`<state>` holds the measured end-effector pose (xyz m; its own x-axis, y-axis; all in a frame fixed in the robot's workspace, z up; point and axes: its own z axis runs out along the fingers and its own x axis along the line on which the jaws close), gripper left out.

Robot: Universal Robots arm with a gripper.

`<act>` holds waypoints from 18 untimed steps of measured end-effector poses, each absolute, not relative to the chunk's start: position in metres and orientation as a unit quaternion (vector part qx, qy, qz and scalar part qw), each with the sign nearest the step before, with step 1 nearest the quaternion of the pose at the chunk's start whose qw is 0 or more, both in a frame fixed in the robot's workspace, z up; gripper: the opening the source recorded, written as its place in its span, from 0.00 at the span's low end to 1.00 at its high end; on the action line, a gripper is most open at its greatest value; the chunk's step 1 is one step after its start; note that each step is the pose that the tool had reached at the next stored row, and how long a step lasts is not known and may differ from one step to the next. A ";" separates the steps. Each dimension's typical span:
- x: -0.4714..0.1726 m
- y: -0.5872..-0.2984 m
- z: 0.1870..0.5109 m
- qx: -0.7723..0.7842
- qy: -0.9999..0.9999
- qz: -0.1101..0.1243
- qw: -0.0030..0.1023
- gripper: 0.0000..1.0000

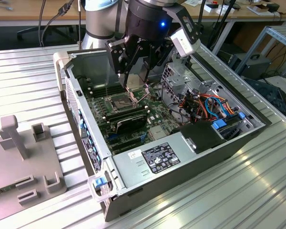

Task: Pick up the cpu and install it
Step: 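Pick up the cpu and move it towards the insertion slot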

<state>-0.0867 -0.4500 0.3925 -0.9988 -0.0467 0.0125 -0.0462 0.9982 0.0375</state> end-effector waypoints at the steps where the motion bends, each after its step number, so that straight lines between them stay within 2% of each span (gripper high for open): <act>1: -0.087 -0.450 0.393 0.023 -1.000 -0.019 0.007 0.54; 13: -0.084 -0.447 0.380 0.023 -1.000 -0.019 0.007 0.54; 18: -0.073 -0.436 0.378 0.023 -1.000 -0.019 0.007 0.54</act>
<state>-0.0735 -0.4361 0.3778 -0.9988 -0.0469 0.0125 -0.0464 0.9982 0.0375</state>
